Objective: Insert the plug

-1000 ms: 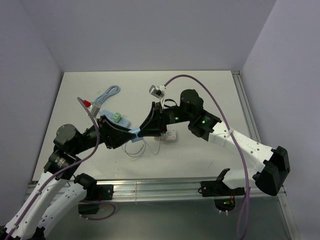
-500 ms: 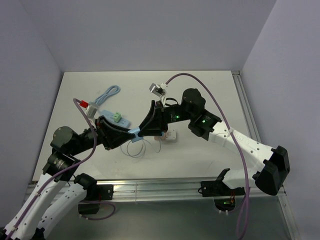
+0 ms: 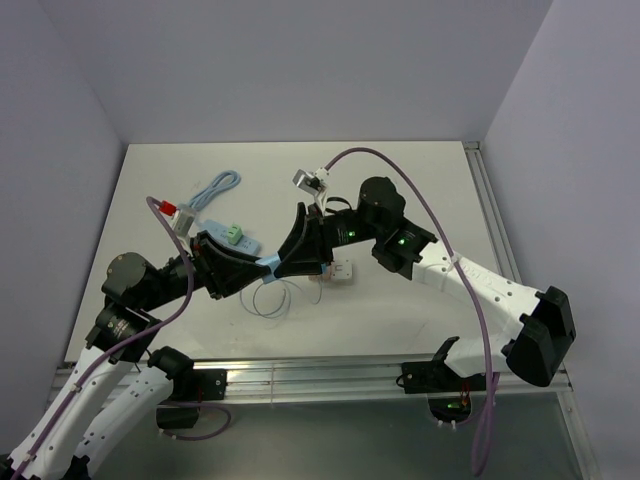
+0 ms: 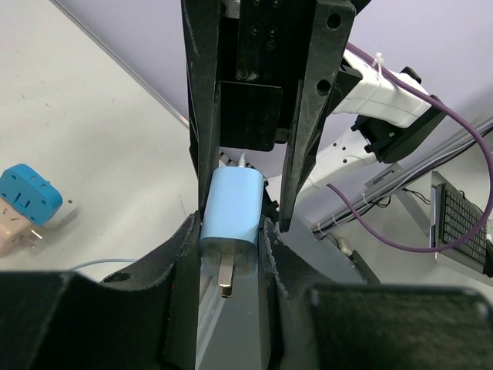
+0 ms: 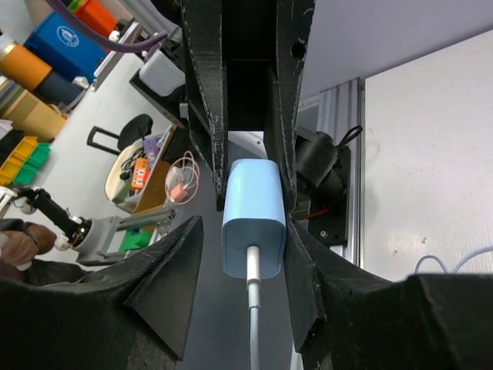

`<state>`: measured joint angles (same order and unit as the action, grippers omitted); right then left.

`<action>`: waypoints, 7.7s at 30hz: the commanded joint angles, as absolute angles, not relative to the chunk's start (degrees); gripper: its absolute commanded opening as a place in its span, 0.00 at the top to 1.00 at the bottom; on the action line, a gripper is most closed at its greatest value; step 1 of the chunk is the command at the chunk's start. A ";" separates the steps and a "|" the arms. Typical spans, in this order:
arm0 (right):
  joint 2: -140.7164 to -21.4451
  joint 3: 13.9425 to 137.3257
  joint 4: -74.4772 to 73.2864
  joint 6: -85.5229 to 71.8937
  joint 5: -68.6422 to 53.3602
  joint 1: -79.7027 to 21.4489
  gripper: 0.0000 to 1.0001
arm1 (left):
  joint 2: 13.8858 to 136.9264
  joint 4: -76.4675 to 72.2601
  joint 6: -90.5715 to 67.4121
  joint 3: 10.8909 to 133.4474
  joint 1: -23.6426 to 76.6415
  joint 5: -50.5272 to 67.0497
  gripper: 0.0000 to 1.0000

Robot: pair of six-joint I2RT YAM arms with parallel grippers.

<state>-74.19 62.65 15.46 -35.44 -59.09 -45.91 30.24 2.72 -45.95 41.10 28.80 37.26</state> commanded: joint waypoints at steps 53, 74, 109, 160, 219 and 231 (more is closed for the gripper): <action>-74.88 63.28 20.31 -37.27 -60.29 -45.79 0.51 | 29.71 0.53 -46.14 41.22 28.57 36.47 1.00; -76.64 64.51 17.85 -35.51 -60.82 -47.55 0.63 | 29.44 -0.18 -45.00 42.01 28.65 35.77 0.99; -89.98 90.51 -29.58 -9.06 -27.96 -47.29 1.00 | 18.55 33.92 -44.47 51.24 28.56 -11.68 0.01; -139.92 135.35 -45.09 7.38 -1.06 -54.67 1.00 | 14.41 34.54 -41.48 49.22 28.56 -12.39 0.03; -144.75 133.69 -40.00 10.20 2.81 -54.05 0.96 | 15.47 33.58 -43.24 48.60 28.65 -9.76 0.04; -148.09 133.60 -37.44 8.97 2.81 -53.18 1.00 | 16.17 33.05 -43.42 48.08 28.65 -10.11 0.04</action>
